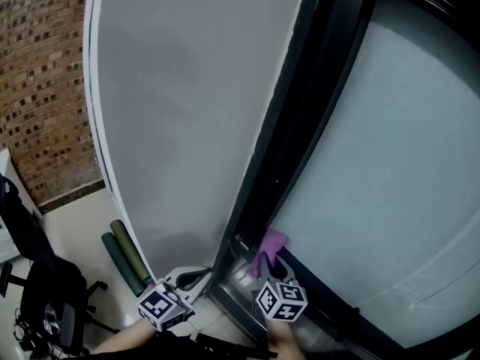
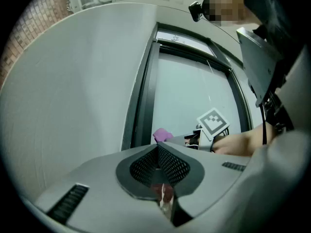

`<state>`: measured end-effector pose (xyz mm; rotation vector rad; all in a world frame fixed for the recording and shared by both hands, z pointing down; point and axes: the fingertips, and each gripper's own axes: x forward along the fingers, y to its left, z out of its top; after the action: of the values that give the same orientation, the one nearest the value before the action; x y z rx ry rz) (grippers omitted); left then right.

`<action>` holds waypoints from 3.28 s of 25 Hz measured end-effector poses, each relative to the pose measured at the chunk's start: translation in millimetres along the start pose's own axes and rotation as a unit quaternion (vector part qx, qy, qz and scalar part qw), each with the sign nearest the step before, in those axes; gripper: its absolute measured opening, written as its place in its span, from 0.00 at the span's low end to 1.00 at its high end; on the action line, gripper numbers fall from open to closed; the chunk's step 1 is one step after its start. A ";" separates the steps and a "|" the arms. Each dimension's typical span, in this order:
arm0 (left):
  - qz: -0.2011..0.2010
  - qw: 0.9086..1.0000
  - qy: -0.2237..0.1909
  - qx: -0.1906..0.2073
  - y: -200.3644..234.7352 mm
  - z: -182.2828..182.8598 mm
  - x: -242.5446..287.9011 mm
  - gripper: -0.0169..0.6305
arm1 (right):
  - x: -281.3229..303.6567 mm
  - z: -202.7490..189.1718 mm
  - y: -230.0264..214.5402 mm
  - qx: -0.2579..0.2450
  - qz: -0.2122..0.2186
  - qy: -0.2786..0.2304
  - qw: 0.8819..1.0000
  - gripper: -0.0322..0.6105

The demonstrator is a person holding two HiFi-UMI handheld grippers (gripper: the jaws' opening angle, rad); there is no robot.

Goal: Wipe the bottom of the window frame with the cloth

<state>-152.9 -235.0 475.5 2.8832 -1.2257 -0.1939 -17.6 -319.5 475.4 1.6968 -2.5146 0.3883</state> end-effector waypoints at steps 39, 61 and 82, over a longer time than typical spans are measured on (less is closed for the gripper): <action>-0.075 0.997 -0.001 -0.026 -35.1 -12.7 17.8 0.03 | -13.1 -38.8 -76.1 0.177 -0.146 0.134 0.964 0.18; -0.171 0.984 0.023 -0.041 -90.7 -23.8 43.2 0.03 | -102.3 -49.2 -126.4 0.227 -0.231 0.082 0.942 0.18; -0.271 0.961 0.028 -0.050 -140.4 -29.2 63.9 0.03 | -167.0 -60.1 -156.8 0.274 -0.296 0.021 0.915 0.18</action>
<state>-5.0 -184.6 490.2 3.0301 -0.3768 -0.1637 186.3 -209.2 523.9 2.4791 -1.8017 1.1127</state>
